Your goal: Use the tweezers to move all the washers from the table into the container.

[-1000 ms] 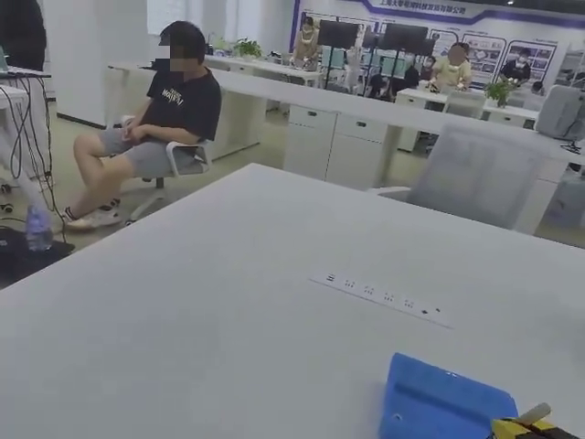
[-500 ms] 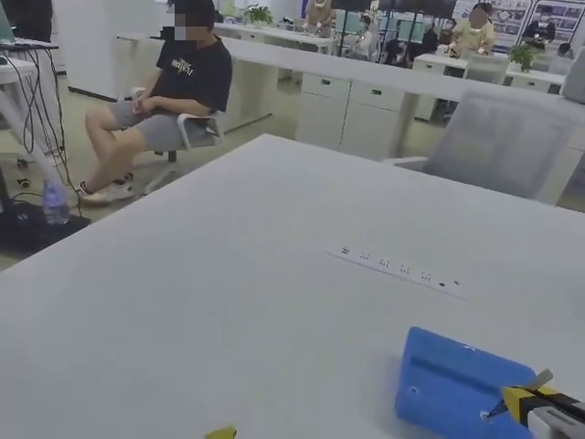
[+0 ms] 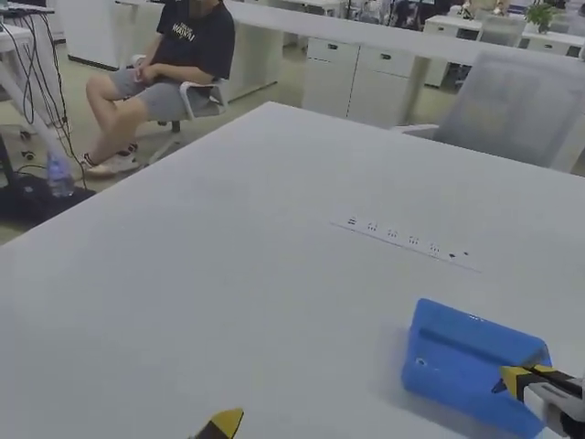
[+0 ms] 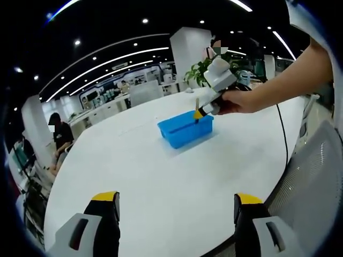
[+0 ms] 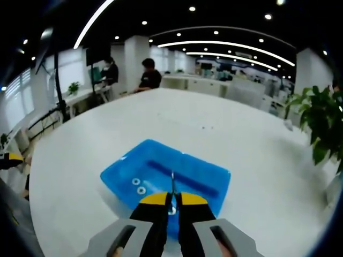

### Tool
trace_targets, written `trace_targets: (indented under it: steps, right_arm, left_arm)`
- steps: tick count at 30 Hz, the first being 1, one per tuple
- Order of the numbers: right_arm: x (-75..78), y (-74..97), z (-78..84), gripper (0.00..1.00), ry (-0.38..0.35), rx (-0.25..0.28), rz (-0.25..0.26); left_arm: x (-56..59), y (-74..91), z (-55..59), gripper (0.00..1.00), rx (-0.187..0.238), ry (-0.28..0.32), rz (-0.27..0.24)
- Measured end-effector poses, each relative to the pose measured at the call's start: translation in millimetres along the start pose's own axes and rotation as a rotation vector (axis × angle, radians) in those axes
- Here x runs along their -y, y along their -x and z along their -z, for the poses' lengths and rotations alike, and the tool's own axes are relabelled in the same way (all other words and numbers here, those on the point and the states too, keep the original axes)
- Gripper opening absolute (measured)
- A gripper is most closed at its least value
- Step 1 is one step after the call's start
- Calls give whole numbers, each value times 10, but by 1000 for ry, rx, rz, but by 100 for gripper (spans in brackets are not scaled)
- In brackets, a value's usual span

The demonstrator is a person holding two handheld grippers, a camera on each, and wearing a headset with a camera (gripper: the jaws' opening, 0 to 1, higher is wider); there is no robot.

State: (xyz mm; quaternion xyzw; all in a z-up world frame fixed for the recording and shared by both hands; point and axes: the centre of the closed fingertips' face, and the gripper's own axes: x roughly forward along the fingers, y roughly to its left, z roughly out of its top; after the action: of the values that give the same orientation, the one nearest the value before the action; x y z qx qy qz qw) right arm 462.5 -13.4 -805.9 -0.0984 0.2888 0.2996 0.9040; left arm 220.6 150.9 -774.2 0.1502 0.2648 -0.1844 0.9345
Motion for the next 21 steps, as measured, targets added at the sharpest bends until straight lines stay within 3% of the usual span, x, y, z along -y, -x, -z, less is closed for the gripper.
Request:
trace_targets:
  steps: [7, 12, 17, 21]
  right_arm:
    - [-5, 14, -5, 3, -10, -10, -1]
    - [2, 135, -123, 3, -12, 28, 12]
    - [-15, 373, -253, 2, 35, 65, -6]
    - [-132, 617, -285, 2, 111, 71, -24]
  left_arm:
    - [9, 4, -5, 90, 1, -2, 4]
    - [10, 10, -8, 89, 1, -1, 6]
    - [36, 18, -24, 89, 9, -7, 17]
    - [35, 27, -43, 88, 20, 1, 20]
